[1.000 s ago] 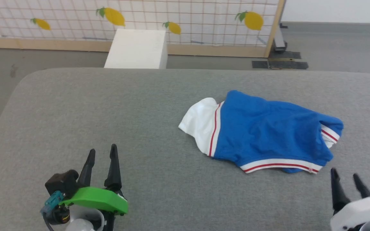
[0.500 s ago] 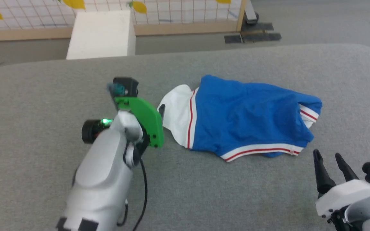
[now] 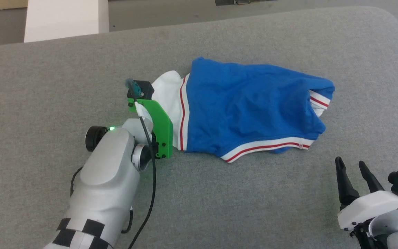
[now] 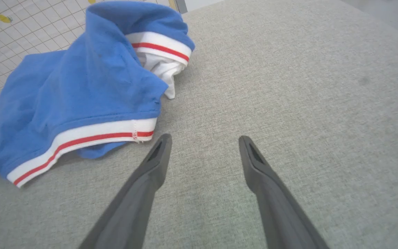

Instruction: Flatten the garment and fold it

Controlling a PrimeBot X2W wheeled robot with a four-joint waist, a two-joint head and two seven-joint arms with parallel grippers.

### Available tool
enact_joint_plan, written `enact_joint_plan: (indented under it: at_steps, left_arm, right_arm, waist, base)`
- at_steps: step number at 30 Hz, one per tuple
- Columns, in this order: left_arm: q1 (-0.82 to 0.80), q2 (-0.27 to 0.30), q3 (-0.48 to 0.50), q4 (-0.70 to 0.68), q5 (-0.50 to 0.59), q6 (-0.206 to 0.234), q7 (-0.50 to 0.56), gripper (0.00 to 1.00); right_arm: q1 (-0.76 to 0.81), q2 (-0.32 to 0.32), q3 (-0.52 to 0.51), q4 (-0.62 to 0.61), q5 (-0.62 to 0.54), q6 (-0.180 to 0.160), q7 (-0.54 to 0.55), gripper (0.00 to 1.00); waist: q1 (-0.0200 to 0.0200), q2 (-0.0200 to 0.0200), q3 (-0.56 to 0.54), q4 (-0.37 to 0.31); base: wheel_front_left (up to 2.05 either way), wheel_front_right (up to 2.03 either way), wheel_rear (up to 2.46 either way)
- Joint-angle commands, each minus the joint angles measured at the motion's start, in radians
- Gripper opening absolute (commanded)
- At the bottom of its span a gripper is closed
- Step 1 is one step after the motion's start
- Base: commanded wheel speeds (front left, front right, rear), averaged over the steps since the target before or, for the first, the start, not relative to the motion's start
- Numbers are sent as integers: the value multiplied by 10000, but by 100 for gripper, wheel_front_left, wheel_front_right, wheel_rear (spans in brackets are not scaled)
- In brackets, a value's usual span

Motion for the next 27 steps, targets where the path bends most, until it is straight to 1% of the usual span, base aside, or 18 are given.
enact_joint_plan:
  at_steps: [1, 5, 9, 11, 15, 20, 23, 24, 25, 26, 27]
  left_arm:
    - [230, -54, -74, 232, -133, -151, 25, 0]
    - [107, -76, 147, 45, -444, -296, -463, 0]
    - [-30, -78, 910, -446, -1137, -261, -1291, 0]
    - [-4, 35, 1344, -762, -1444, -190, -1674, 0]
    - [584, 543, 2208, -1404, -1908, 130, -2199, 0]
    - [2102, 1255, 3171, -1957, -2286, 832, -2316, 0]
    - [2830, 1266, 3350, -2164, -2465, 1003, -2188, 0]
    - [3015, 1197, 3378, -2247, -2543, 1017, -2175, 11]
    - [3122, 1150, 3417, -2310, -2616, 1006, -2195, 86]
    - [3226, 1125, 3445, -2398, -2625, 1012, -2316, 100]
    - [3287, 1093, 3449, -2490, -2630, 975, -2444, 100]
  right_arm:
    - [-216, 6, -21, 55, 0, -13, -98, 100]
    - [-297, 6, 29, 160, -62, -13, -128, 100]
    - [-355, 6, 52, 230, -185, -13, -76, 100]
    - [-356, 6, 35, 227, -240, -13, -27, 100]
    - [-309, 6, 22, 166, -366, -13, 122, 100]
    - [-189, 7, -49, 7, -461, -13, 302, 100]
    - [-109, 7, -103, -78, -494, -13, 409, 100]
    - [-82, 7, -126, -100, -503, -13, 450, 100]
    - [-73, 7, -121, -116, -512, -13, 485, 100]
    - [-67, 7, -106, -120, -512, -13, 534, 100]
    - [-64, 7, -96, -115, -512, -13, 575, 100]
  waist:
    - [0, -1, 106, 21]
    - [0, -1, -62, 311]
    - [0, -1, -386, 692]
    - [0, -1, -549, 906]
    - [0, -1, -835, 1275]
    - [0, -1, -1036, 1667]
    - [0, -1, -1096, 1865]
    - [0, -1, -1120, 1937]
    - [0, -1, -1137, 1971]
    - [0, -1, -1176, 2001]
    - [0, -1, -1218, 2022]
  base:
    - [0, 0, 0]
    - [0, 0, 0]
    - [0, 0, 0]
    - [0, 0, 0]
    - [0, 0, 0]
    - [0, 0, 0]
    - [0, 0, 0]
    - [0, 0, 0]
    - [0, 0, 0]
    - [0, 0, 0]
    - [0, 0, 0]
